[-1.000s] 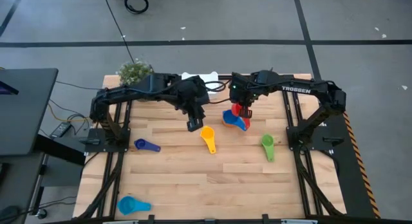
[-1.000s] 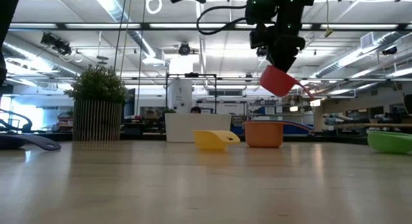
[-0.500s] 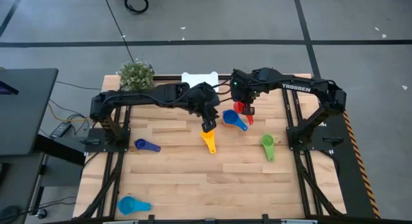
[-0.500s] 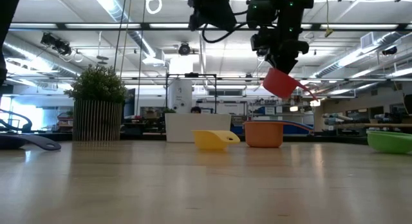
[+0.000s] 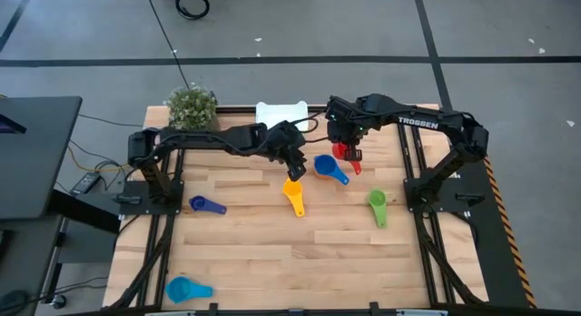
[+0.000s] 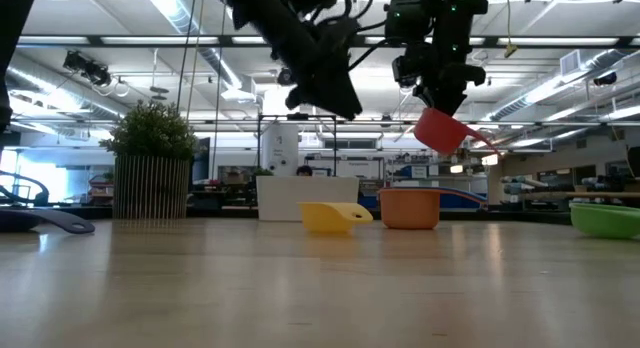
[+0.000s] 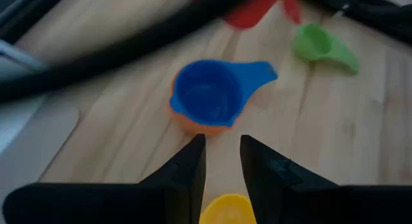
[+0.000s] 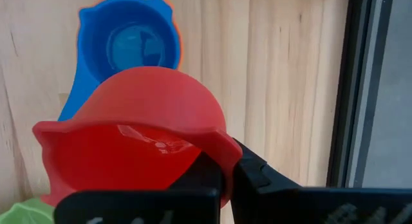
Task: Nest measuring cups in basket
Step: Stack the red measuring cup on top of the blue measuring cup
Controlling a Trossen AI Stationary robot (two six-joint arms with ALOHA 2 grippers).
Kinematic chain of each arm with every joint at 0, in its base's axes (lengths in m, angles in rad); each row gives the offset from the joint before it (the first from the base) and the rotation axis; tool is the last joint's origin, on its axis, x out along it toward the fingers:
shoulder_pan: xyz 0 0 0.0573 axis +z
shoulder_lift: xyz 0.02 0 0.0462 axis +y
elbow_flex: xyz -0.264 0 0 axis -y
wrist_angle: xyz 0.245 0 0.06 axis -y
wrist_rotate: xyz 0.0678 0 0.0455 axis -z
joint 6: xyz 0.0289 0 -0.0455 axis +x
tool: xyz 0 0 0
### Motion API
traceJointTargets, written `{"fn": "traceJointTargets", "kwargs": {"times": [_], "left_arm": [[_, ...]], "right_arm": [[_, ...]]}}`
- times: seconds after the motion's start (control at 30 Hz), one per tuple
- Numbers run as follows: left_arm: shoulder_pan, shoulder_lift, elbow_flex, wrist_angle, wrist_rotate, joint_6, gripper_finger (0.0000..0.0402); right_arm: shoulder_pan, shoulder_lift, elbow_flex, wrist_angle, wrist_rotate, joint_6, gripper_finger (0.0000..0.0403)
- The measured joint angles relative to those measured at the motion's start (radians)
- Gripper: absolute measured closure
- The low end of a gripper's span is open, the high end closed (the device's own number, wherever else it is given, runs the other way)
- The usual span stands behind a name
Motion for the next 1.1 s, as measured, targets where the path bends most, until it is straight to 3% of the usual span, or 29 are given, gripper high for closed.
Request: {"fn": "traceJointTargets", "kwargs": {"times": [0.23,0.53,1.1], "left_arm": [[0.028,0.020,-0.111,0.135,-0.036,-0.090,0.0299],[0.031,0.138,-0.116,0.252,-0.031,-0.151,0.0299],[0.027,0.271,-0.115,0.384,-0.064,-0.124,0.0299]], "right_arm": [[0.000,0.000,0.000,0.000,0.000,-0.001,0.0393],[0.001,-0.001,0.000,-0.005,-0.001,0.000,0.0393],[0.000,-0.001,0.000,-0.019,-0.012,-0.001,0.0393]]}}
